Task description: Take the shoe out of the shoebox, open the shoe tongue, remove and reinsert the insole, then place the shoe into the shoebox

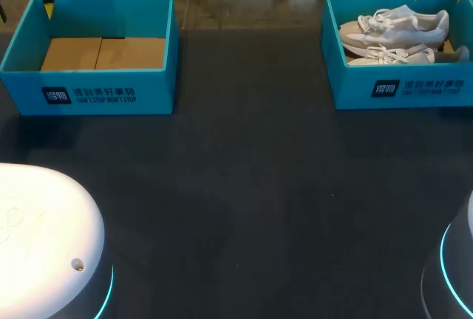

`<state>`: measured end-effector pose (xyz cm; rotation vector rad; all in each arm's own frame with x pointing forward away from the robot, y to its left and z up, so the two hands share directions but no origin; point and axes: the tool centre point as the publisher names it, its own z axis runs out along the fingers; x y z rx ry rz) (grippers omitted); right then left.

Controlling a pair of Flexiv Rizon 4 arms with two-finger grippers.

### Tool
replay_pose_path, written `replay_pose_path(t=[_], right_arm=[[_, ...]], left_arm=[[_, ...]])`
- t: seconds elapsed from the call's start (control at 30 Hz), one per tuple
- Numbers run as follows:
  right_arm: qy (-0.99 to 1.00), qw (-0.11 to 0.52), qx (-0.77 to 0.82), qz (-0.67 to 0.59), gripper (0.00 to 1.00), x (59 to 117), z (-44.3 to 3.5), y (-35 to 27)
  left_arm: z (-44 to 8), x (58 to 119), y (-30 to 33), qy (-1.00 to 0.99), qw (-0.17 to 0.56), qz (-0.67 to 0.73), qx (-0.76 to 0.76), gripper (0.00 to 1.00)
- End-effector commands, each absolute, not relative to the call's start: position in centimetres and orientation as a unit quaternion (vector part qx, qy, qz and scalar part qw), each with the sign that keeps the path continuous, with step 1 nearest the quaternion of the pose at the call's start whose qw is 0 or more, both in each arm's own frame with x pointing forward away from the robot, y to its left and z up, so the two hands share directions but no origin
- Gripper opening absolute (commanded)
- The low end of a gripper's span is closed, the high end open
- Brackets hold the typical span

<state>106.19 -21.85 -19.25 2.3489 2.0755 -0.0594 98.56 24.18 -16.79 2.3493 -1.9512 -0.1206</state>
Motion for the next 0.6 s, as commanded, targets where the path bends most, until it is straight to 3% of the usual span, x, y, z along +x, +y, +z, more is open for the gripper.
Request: replay_pose_path(t=[0.03, 0.6], right_arm=[[0.658, 0.06, 0.75, 0.04, 1.0, 100.8, -18.3, -20.7], [0.654, 0.051, 0.753, 0.044, 1.0, 98.0, -17.4, -19.1]], left_arm=[[-16.7, 98.5, 24.2, -0.638, 0.042, -0.039, 0.768, 1.0], [-16.7, 98.5, 24.2, -0.638, 0.042, -0.039, 0.768, 1.0]])
